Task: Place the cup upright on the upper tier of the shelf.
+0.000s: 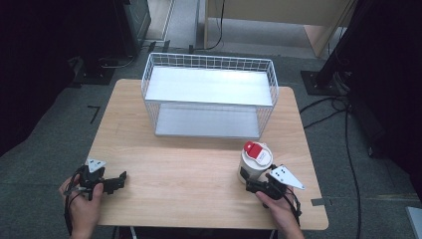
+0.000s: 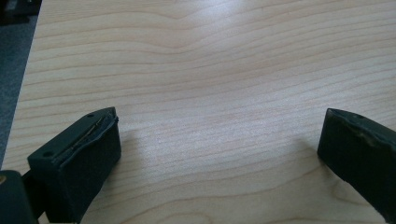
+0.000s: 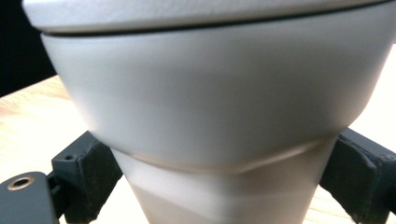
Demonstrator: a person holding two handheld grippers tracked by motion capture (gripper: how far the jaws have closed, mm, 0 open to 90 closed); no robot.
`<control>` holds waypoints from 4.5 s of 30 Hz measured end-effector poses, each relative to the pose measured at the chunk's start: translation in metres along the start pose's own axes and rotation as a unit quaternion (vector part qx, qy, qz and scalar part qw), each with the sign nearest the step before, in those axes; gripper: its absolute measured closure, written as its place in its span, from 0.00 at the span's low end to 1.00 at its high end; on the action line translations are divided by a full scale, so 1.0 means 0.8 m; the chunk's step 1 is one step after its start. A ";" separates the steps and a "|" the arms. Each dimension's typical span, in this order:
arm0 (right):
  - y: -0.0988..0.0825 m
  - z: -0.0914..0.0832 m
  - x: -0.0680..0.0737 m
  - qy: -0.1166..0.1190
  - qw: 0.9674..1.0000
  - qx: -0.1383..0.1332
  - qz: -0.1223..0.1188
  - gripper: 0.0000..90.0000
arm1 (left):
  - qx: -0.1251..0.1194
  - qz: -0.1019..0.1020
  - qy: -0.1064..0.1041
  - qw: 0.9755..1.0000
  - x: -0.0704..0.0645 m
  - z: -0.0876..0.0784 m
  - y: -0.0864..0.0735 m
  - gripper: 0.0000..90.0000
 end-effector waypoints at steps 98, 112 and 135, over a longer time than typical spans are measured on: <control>0.283 0.072 0.070 -0.001 0.983 -0.183 -0.028 0.10 | -0.002 -0.001 -0.001 1.000 0.001 0.000 0.000 0.00; 0.308 0.115 0.060 -0.022 0.985 -0.169 -0.025 0.10 | -0.002 -0.001 0.000 1.000 0.000 0.000 0.000 0.00; 0.326 0.170 0.047 -0.056 0.989 -0.137 -0.019 0.10 | 0.000 0.000 -0.001 1.000 0.000 0.000 0.000 0.00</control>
Point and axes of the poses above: each handheld gripper's, and its own axes: z roughly forward along the jaws, y roughly out of its top, x roughly to its left, the point moved 6 cm from there along z, roughly forward along the jaws, and after that the axes turned 8 degrees about x, right-handed, at the moved point
